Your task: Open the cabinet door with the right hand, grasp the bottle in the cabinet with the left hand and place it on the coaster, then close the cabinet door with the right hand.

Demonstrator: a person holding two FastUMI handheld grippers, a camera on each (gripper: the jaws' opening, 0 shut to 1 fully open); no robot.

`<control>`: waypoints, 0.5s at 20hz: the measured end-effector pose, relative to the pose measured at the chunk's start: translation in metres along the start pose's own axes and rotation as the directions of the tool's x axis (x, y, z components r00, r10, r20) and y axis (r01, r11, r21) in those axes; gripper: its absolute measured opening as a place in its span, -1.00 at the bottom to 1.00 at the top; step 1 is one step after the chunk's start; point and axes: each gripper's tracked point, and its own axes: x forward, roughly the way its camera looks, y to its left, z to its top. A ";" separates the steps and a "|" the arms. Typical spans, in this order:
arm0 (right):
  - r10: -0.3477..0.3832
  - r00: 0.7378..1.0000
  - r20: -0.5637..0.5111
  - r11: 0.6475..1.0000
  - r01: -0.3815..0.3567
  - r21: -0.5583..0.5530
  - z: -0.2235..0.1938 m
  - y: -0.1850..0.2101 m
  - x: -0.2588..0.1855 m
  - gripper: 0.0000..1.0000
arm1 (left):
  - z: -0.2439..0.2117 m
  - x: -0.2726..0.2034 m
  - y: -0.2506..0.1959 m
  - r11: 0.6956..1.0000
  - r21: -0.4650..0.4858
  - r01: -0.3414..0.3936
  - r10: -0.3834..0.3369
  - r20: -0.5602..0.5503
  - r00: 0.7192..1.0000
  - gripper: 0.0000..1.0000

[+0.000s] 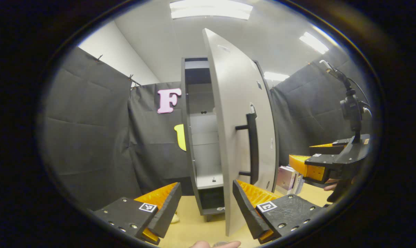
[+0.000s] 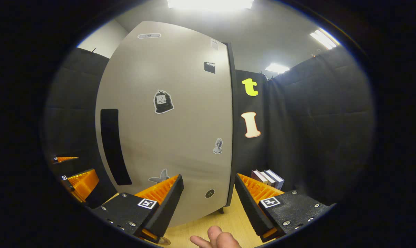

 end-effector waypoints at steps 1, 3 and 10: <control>0.001 1.000 -0.002 1.000 -0.001 0.008 0.000 0.000 -0.002 0.86 | 0.004 -0.001 -0.002 1.000 0.004 0.004 -0.004 0.008 1.000 0.77; 0.005 1.000 -0.007 1.000 -0.004 0.016 -0.001 -0.002 -0.005 0.86 | 0.004 -0.002 -0.005 1.000 0.009 0.015 -0.015 0.014 1.000 0.75; 0.030 0.999 -0.039 0.999 -0.029 0.027 -0.011 0.002 -0.011 0.87 | -0.005 -0.010 -0.011 1.000 -0.005 0.008 -0.008 -0.001 1.000 0.75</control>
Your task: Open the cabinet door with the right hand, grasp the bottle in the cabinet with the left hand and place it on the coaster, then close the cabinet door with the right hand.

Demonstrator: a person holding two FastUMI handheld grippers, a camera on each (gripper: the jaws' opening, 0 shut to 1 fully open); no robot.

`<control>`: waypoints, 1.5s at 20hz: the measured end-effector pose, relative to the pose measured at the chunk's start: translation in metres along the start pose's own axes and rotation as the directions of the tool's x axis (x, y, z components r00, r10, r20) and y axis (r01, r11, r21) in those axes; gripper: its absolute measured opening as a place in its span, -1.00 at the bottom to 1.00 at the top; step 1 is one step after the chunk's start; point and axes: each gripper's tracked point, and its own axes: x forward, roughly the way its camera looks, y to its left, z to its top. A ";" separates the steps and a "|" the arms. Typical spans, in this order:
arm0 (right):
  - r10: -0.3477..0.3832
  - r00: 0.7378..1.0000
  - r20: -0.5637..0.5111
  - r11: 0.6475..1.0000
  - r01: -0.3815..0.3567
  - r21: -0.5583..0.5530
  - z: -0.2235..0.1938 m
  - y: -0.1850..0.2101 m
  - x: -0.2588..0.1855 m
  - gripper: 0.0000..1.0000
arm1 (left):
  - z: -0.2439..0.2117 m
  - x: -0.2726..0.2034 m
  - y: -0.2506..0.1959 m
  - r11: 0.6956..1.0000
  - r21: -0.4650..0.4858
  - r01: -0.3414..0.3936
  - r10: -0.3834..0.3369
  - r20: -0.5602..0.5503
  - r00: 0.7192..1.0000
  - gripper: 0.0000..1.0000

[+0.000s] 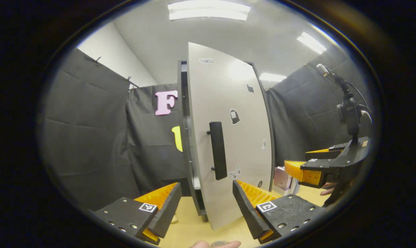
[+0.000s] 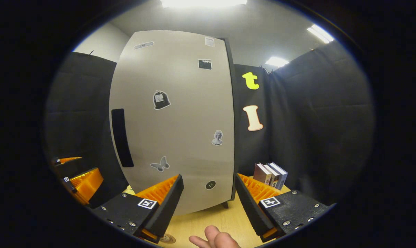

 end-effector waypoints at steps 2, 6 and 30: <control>0.007 1.000 0.010 1.000 -0.007 -0.014 0.001 -0.001 -0.001 0.87 | -0.002 0.002 0.000 1.000 0.006 -0.008 0.008 -0.004 1.000 0.75; 0.003 1.000 0.007 1.000 -0.003 -0.016 -0.001 -0.004 0.001 0.86 | -0.002 0.000 0.001 1.000 -0.003 -0.018 0.018 -0.007 1.000 0.75; -0.029 1.000 0.005 0.999 0.029 -0.016 0.000 -0.014 -0.005 0.86 | 0.001 0.001 -0.001 1.000 -0.013 0.005 -0.005 0.005 1.000 0.75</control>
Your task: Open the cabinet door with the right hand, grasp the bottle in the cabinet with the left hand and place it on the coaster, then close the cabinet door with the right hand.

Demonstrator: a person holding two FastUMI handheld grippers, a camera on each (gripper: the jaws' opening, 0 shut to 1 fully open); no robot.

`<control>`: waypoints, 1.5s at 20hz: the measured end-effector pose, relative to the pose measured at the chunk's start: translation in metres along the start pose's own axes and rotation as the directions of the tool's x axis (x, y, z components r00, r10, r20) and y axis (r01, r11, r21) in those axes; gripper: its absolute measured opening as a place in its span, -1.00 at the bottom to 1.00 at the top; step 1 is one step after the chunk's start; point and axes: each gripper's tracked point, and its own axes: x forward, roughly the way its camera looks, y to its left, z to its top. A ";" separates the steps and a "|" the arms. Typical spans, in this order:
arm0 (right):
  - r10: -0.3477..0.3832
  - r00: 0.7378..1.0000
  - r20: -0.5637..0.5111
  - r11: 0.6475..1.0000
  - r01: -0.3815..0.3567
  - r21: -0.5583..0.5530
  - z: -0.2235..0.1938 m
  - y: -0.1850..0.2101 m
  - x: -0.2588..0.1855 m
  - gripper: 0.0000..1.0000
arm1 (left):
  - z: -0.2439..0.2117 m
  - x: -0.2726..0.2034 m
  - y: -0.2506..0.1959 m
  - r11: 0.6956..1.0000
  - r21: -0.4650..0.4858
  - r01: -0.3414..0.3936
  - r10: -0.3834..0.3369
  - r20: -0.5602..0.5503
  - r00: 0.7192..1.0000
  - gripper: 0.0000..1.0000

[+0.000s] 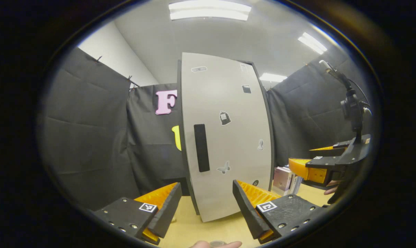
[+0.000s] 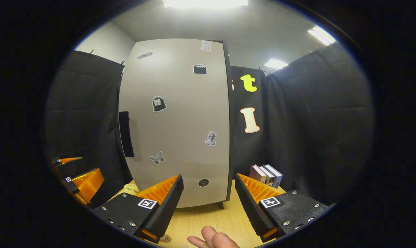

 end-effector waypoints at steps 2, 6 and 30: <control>0.000 1.000 -0.002 1.000 0.000 0.004 -0.001 0.000 0.000 0.86 | -0.001 0.000 0.001 1.000 -0.005 -0.008 0.008 -0.004 1.000 0.75; -0.001 1.000 -0.004 1.000 0.001 0.011 -0.002 0.001 0.001 0.87 | -0.002 0.000 0.002 1.000 -0.019 -0.017 0.017 -0.019 1.000 0.75; 0.009 1.000 -0.005 1.000 -0.008 0.001 -0.002 0.010 0.003 0.87 | -0.005 -0.001 0.005 0.999 -0.008 -0.038 0.038 -0.027 0.999 0.75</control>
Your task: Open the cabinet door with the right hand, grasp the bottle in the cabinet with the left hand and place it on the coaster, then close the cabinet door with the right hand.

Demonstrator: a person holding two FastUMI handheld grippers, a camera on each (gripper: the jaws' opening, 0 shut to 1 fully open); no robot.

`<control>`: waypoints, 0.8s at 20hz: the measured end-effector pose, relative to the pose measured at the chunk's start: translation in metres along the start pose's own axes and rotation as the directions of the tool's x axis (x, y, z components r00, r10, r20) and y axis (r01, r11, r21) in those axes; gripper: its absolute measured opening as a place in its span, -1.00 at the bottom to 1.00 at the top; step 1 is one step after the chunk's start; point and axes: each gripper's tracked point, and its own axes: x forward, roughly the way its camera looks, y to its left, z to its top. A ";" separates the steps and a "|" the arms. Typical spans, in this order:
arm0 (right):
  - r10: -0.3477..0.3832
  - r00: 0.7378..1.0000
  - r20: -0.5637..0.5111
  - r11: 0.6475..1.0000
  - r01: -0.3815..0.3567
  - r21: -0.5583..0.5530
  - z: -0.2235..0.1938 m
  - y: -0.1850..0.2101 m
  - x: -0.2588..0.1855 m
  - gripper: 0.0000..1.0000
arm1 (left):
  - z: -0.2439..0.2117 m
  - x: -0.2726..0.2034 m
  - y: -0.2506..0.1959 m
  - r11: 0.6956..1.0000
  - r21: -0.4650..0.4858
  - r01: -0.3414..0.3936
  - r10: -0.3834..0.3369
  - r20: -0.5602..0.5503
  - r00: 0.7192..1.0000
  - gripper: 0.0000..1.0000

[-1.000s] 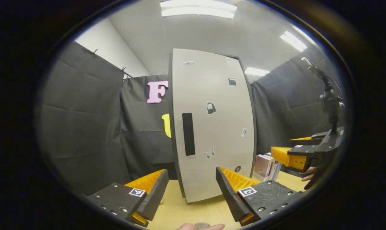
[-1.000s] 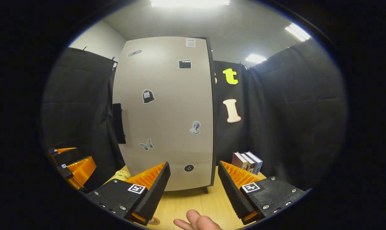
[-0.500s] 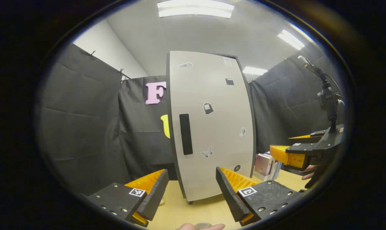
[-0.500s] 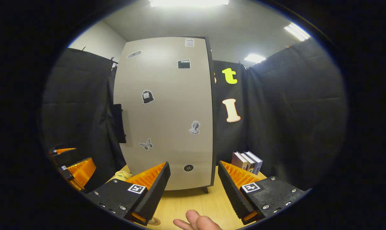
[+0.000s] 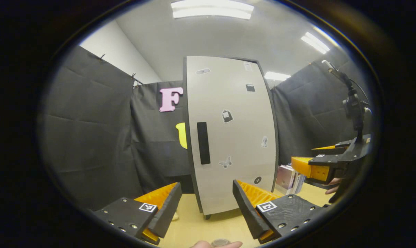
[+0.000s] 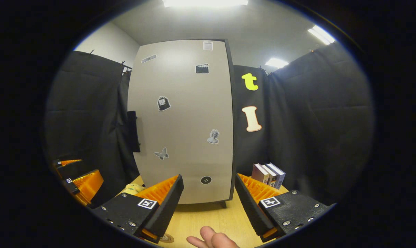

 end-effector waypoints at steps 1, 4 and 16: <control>0.001 1.000 0.000 1.000 -0.001 -0.003 0.000 0.000 0.000 0.87 | 0.000 0.000 0.001 1.000 -0.003 -0.004 0.004 -0.003 1.000 0.75; 0.002 1.000 0.000 1.000 -0.002 -0.004 0.000 0.001 -0.001 0.87 | -0.003 -0.002 0.001 1.000 -0.015 -0.010 0.010 -0.010 1.000 0.75; 0.005 1.000 0.005 1.000 -0.005 0.003 0.002 0.008 -0.001 0.87 | -0.004 -0.003 0.005 1.000 -0.011 -0.021 0.021 -0.010 1.000 0.78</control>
